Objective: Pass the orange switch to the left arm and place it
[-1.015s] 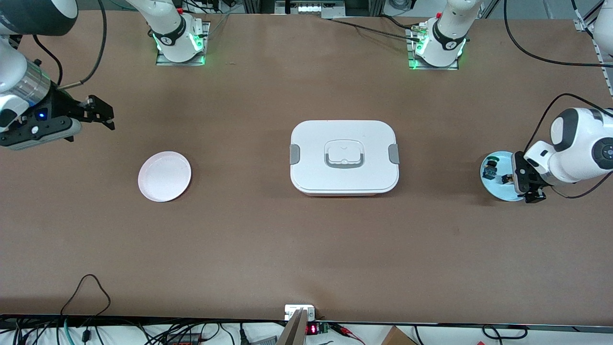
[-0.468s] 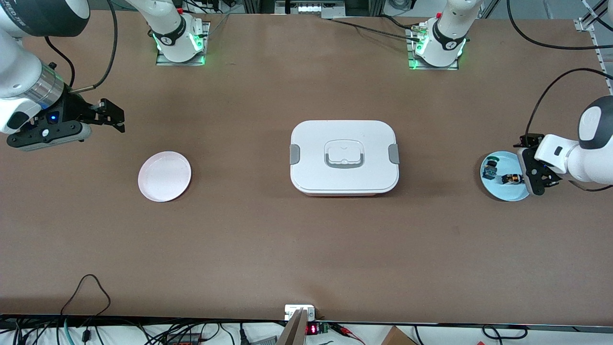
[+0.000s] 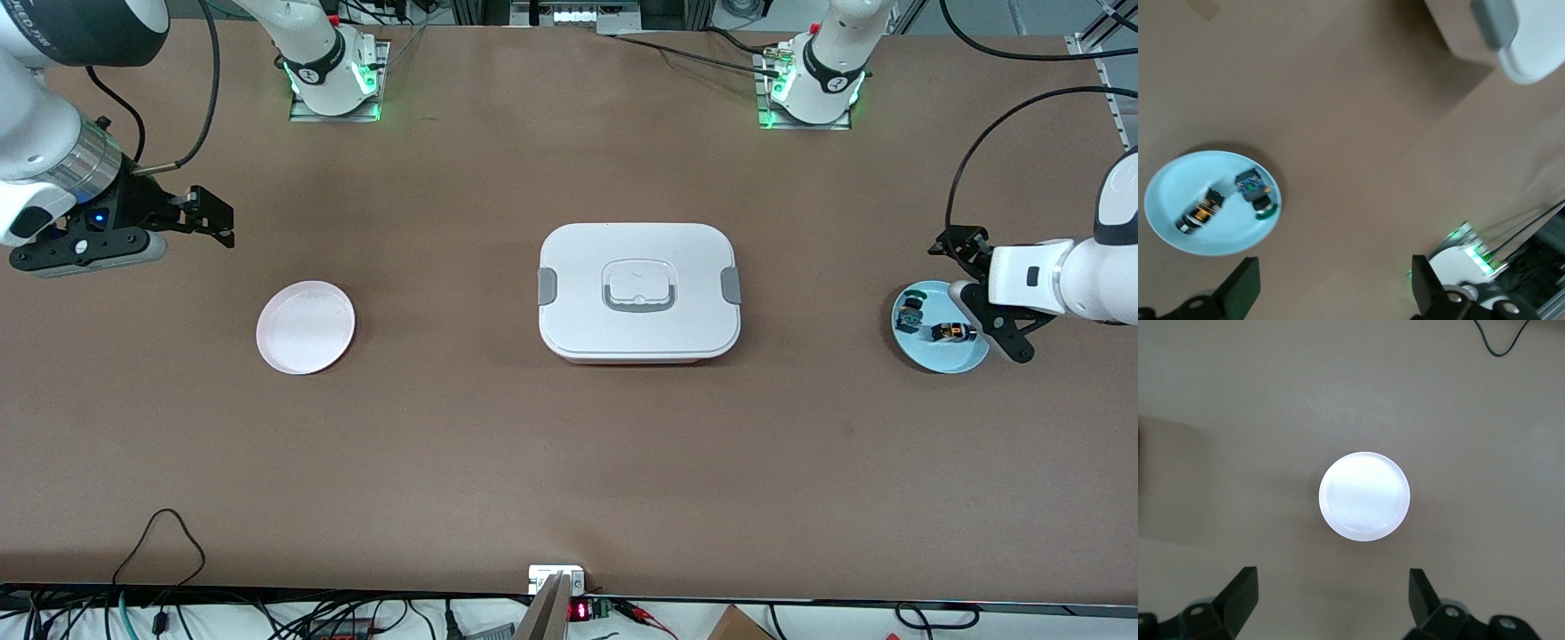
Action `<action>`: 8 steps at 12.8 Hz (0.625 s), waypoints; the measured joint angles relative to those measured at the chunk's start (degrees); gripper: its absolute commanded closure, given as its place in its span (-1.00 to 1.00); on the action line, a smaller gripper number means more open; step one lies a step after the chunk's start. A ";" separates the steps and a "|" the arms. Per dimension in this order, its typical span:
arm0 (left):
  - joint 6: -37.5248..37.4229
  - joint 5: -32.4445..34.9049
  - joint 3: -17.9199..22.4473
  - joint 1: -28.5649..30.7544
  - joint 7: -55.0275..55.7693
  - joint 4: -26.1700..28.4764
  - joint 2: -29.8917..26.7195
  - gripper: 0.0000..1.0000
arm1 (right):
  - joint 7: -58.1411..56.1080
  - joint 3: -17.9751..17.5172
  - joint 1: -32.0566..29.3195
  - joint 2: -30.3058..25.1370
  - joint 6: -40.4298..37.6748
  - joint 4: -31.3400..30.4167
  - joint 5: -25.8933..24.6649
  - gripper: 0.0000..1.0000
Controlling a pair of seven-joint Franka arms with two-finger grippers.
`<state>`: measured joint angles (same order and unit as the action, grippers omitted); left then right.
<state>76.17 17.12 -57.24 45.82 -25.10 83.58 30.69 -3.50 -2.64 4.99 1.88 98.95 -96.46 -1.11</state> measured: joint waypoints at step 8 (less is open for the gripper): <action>-5.19 -6.71 1.47 -4.96 21.90 -7.39 -0.71 -1.00 | 0.38 0.16 0.10 0.00 -0.01 0.14 0.00 -1.00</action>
<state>70.98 10.41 -55.77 40.86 -3.20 76.20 29.98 -3.12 -2.48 5.09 1.88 98.94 -96.32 -1.11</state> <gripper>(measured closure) 0.000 0.000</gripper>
